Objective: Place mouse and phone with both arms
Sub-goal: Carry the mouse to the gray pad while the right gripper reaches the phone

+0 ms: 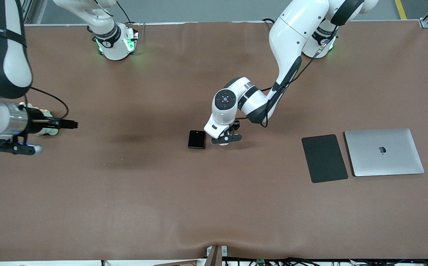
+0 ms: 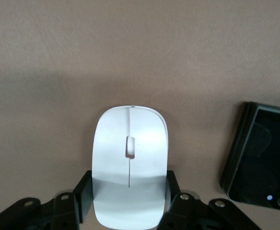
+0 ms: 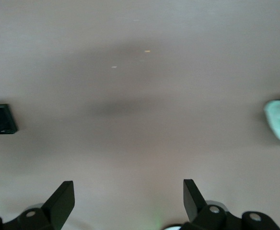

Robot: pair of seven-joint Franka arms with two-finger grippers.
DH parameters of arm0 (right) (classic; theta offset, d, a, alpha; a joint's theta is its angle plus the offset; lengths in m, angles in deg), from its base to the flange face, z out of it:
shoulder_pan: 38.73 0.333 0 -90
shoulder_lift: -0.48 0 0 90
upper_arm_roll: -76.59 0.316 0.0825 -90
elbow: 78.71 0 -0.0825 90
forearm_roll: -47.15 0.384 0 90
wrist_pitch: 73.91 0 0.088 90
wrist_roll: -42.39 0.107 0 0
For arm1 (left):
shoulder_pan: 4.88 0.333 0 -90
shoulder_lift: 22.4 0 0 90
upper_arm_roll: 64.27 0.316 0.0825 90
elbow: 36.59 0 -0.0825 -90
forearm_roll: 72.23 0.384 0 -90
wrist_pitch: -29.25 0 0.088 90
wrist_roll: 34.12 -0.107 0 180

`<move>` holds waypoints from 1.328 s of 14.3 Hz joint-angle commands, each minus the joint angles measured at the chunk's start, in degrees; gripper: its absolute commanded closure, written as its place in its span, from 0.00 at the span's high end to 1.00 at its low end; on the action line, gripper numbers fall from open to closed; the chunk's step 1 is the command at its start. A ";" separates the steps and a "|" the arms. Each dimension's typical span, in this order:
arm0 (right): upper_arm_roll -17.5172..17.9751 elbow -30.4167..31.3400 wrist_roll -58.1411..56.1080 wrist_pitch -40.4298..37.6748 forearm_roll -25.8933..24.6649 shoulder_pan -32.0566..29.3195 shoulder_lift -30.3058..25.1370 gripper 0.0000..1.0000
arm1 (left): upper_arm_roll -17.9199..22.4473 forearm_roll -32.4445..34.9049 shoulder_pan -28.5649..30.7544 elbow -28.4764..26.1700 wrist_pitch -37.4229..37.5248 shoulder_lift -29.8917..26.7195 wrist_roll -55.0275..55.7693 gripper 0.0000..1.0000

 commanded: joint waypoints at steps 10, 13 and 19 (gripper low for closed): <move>-0.22 3.77 8.68 10.99 3.36 14.63 4.28 1.00 | 0.48 3.31 14.77 -1.62 9.36 -11.74 -13.87 0.44; -0.22 3.85 10.96 14.06 3.45 17.97 6.31 1.00 | 0.04 3.31 22.06 -5.75 9.64 -15.44 -24.68 0.44; -0.22 3.59 22.81 23.99 3.45 26.14 11.40 1.00 | -0.04 3.31 34.28 -8.74 9.03 -16.15 -39.46 0.44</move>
